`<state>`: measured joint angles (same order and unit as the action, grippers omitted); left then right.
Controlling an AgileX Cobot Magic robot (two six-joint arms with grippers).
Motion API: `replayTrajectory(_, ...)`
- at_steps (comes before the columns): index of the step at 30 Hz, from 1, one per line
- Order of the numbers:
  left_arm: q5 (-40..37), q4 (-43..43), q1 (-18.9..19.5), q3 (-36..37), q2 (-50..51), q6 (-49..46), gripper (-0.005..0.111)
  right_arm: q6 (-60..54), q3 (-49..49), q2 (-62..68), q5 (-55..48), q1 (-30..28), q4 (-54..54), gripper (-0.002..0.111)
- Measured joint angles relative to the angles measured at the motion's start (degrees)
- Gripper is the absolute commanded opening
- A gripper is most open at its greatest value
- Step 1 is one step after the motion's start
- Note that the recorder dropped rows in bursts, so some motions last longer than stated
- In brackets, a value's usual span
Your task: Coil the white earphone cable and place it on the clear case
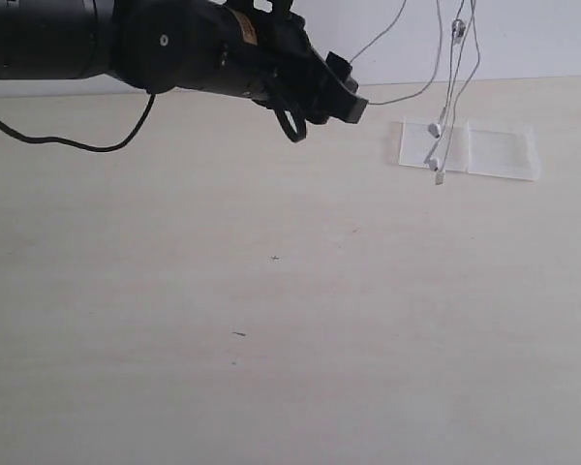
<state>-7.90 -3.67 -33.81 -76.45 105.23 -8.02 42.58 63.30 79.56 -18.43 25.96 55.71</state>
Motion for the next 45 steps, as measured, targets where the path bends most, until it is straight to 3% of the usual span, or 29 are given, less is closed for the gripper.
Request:
replayTrajectory(6, -0.21, 0.0, 1.24, 0.7, -2.32, -0.82, 0.062, -2.79, 0.0, 0.0, 0.59, 0.0, -2.57, 0.0)
replayTrajectory(17, 6.02, -7.42, 4.59, 9.72, -9.53, -0.71, 0.062, -12.68, 0.0, 0.0, 1.39, 0.0, -13.52, 0.0)
replayTrajectory(27, 4.57, -10.9, 4.59, 12.3, -11.44, 7.41, 0.061, -31.59, 0.0, 0.0, 1.82, 0.0, -34.46, 0.0)
replayTrajectory(30, 2.14, -11.54, 4.75, 12.55, -11.44, 8.02, 0.06, -42.99, 0.0, 0.0, 1.82, 0.0, -45.69, 0.0)
replayTrajectory(34, -1.9, -12.75, 10.55, 9.9, -12.22, 7.47, 0.06, -54.48, 0.0, 0.0, 0.51, 0.0, -56.91, 0.0)
replayTrajectory(36, -7.55, -18.32, 15.99, 6.14, -12.3, 1.68, 0.06, -55.56, 0.0, -0.34, 0.26, 0.0, -58.0, 0.0)
replayTrajectory(38, -13.16, -32.34, 20.72, 4.32, -12.3, -12.23, 0.06, -55.91, 0.0, -0.83, 0.26, 0.0, -58.37, 0.0)
replayTrajectory(39, -17.59, -43.56, 22.76, 4.09, -12.3, -23.73, 0.06, -55.91, 0.0, -1.08, 0.26, 0.0, -58.52, 0.0)
replayTrajectory(41, -28.82, -63.15, 25.43, 4.09, -12.04, -44.18, 0.06, -56.01, 0.0, -1.16, 0.26, 0.0, -58.61, 0.0)
replayTrajectory(43, -39.5, -76.34, 26.12, 4.25, -11.37, -59.74, 0.06, -56.13, 0.0, -1.32, 0.26, 0.0, -58.61, 0.0)
replayTrajectory(45, -44.35, -81.48, 25.87, 4.97, -10.88, -67.47, 0.06, -56.13, 0.0, -1.42, 0.26, 0.0, -58.61, 0.0)
